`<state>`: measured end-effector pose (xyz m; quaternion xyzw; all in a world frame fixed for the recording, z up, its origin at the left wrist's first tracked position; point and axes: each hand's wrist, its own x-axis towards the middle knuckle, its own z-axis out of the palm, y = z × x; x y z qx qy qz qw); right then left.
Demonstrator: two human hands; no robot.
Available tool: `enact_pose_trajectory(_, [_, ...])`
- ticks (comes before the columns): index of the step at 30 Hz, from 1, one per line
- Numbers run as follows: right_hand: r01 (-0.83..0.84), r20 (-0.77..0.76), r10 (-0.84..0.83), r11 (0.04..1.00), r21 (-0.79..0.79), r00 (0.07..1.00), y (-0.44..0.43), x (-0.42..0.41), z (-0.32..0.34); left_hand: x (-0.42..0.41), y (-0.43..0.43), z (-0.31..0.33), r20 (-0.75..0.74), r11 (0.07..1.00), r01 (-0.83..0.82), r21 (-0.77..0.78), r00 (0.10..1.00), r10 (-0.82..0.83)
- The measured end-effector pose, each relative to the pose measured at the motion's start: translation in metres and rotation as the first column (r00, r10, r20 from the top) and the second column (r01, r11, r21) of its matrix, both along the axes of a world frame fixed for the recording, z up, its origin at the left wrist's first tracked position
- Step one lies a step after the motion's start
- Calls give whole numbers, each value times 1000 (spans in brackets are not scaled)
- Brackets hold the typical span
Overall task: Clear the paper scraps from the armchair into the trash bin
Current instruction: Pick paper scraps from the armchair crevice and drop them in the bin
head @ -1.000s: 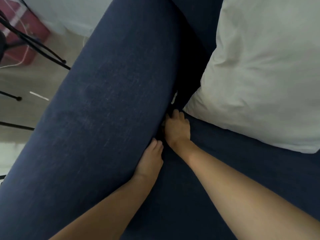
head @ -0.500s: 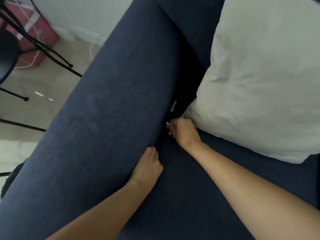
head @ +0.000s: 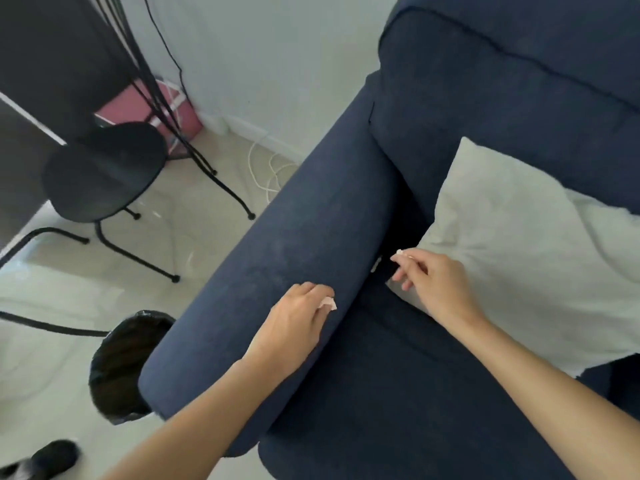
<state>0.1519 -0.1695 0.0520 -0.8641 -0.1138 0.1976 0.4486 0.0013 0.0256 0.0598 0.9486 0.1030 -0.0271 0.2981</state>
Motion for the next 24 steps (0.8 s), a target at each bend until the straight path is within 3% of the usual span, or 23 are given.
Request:
enact_pose_trajectory(7, [-134, 103, 127, 989, 64, 987, 73, -19, 49, -56, 67, 30, 81, 949, -298, -102, 948, 306])
enact_pose_trajectory(13, [-300, 140, 288, 951, 71, 947, 170, -68, 51, -134, 144, 25, 35, 824, -538, -174, 833, 552])
enact_pose_trajectory(18, [-418, 188, 406, 908, 26, 894, 256, -126, 35, -212, 214, 2, 33, 745, -655, -125, 748, 663])
enact_pose_trajectory(24, [-539, 162, 536, 842, -28, 829, 347, -191, 5, -289, 287, -44, -69, 676, -730, -100, 683, 727])
